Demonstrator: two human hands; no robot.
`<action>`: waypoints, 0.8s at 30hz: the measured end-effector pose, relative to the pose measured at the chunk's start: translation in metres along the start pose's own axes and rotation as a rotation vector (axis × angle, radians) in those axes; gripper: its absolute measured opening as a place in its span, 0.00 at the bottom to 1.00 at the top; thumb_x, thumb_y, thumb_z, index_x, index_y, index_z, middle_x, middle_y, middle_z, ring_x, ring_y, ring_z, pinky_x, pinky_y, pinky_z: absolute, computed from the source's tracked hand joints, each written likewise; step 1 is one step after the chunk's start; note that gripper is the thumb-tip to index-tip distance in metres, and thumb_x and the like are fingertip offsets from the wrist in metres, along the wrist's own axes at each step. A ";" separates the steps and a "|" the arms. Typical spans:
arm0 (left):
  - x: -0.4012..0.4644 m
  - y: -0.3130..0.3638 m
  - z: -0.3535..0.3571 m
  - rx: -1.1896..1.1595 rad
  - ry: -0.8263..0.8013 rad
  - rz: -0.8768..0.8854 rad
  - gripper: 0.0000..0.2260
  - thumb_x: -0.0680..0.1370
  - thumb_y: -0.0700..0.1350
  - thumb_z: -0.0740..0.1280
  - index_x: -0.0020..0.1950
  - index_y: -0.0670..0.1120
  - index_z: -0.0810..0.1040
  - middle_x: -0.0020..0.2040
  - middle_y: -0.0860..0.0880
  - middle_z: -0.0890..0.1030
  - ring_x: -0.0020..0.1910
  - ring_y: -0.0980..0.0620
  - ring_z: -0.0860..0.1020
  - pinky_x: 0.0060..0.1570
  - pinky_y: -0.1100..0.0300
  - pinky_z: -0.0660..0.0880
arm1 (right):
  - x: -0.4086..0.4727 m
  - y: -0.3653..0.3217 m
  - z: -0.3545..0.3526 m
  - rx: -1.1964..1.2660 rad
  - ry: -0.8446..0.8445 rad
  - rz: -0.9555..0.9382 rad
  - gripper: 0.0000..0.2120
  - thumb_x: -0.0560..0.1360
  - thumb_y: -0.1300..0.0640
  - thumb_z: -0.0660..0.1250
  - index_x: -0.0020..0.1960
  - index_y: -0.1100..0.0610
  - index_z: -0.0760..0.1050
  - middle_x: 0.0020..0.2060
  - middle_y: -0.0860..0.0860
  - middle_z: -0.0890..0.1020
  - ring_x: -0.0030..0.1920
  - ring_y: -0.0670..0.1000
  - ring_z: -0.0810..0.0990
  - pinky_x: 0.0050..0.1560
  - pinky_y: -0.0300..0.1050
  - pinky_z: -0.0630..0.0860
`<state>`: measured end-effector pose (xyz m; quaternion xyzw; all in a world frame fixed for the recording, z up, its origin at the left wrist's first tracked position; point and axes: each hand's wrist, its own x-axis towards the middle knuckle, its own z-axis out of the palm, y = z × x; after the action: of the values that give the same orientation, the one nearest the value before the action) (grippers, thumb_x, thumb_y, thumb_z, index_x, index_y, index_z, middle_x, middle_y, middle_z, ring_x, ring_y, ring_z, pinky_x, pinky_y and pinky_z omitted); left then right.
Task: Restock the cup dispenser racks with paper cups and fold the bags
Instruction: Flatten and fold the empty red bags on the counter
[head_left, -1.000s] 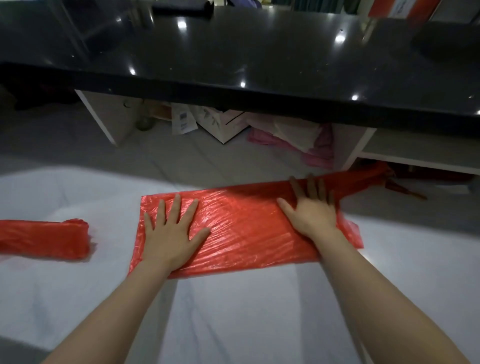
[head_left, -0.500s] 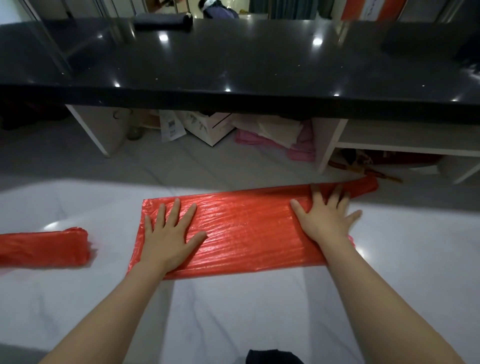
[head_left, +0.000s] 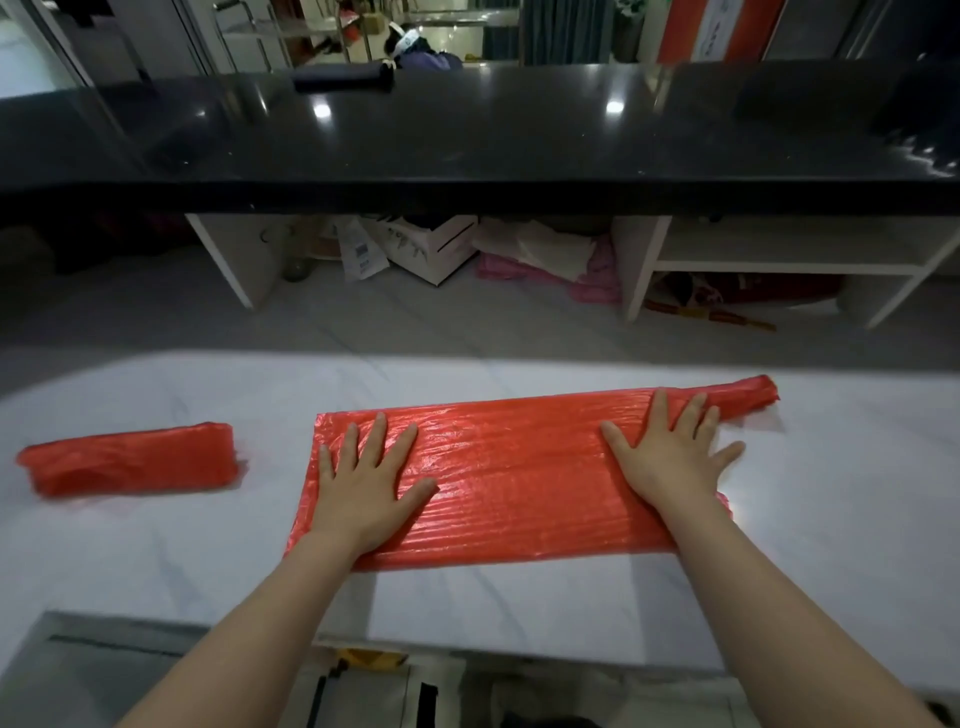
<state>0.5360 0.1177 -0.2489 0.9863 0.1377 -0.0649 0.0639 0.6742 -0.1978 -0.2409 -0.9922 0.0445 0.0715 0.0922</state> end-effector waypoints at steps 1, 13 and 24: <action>-0.008 -0.002 0.000 0.000 -0.004 -0.007 0.36 0.65 0.78 0.33 0.70 0.67 0.30 0.77 0.53 0.37 0.76 0.44 0.36 0.70 0.40 0.34 | -0.007 -0.002 -0.002 -0.002 0.009 -0.014 0.47 0.69 0.24 0.42 0.78 0.52 0.40 0.76 0.61 0.40 0.75 0.61 0.37 0.69 0.71 0.39; -0.090 -0.039 0.000 -0.106 -0.025 -0.317 0.37 0.70 0.76 0.39 0.75 0.62 0.35 0.78 0.48 0.36 0.75 0.40 0.36 0.68 0.37 0.33 | -0.160 -0.056 0.018 0.150 0.286 -0.609 0.12 0.75 0.47 0.64 0.55 0.49 0.78 0.53 0.51 0.76 0.54 0.55 0.73 0.54 0.55 0.69; -0.103 -0.023 -0.038 -0.591 -0.131 -0.426 0.34 0.78 0.67 0.47 0.77 0.47 0.57 0.77 0.40 0.57 0.76 0.39 0.54 0.73 0.43 0.51 | -0.163 -0.052 0.029 0.021 0.064 -0.400 0.29 0.78 0.36 0.45 0.76 0.46 0.51 0.77 0.49 0.55 0.76 0.55 0.50 0.72 0.63 0.49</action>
<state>0.4360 0.1180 -0.1994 0.8681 0.3485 -0.0973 0.3398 0.5150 -0.1294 -0.2352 -0.9819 -0.1500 0.0197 0.1136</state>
